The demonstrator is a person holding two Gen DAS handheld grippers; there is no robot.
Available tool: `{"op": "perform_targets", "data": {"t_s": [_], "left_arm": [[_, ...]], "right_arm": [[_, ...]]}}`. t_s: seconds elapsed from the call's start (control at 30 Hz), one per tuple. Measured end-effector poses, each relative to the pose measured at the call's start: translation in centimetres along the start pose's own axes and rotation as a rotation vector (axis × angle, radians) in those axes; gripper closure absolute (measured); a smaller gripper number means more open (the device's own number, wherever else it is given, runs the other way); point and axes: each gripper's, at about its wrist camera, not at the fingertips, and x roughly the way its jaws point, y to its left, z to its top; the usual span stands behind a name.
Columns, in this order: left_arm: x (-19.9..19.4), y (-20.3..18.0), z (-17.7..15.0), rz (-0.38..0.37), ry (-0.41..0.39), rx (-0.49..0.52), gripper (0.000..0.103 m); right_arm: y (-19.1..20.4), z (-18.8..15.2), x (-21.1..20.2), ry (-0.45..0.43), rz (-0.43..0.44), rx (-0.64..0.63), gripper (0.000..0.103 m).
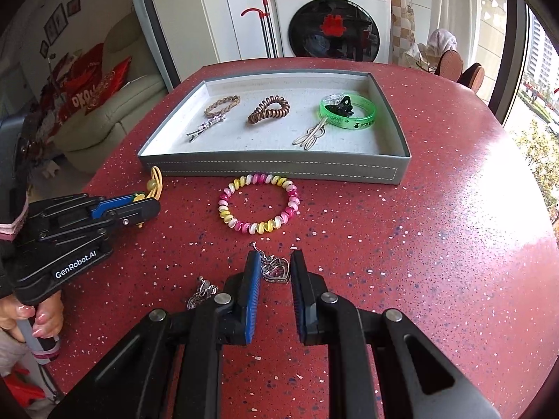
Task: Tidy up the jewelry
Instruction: 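Grasp the heart pendant with the right tool while the left tool grasps the yellow cord keychain, then lower both items into the tray and open both tools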
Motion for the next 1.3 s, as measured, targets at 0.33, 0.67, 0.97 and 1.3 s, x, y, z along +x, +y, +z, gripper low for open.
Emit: {"op": "perform_targets", "data": {"t_s": [0.33, 0.67, 0.97, 1.3], "left_arm": [[-2.6, 0.9, 1.8, 0.002, -0.057, -0.023, 0.072], [-3.0, 1.6, 6.4, 0.016, -0.119, -0.054, 0.071], [0.7, 2.2, 9.6, 0.037, -0.079, -0.076, 0.072], [5.5, 2.6, 10.5, 0.056, -0.003, -0.073, 0.072]], "right_arm": [[-1.6, 3.1, -1.9, -0.055, 0.029, 0.057, 0.084], [-3.4, 8.4, -1.4, -0.097, 0.021, 0.102, 0.084], [-5.0, 11.7, 2.9, -0.056, 0.006, 0.140, 0.084], [-6.4, 12.1, 7.2, 0.012, 0.006, 0.174, 0.084]]}}
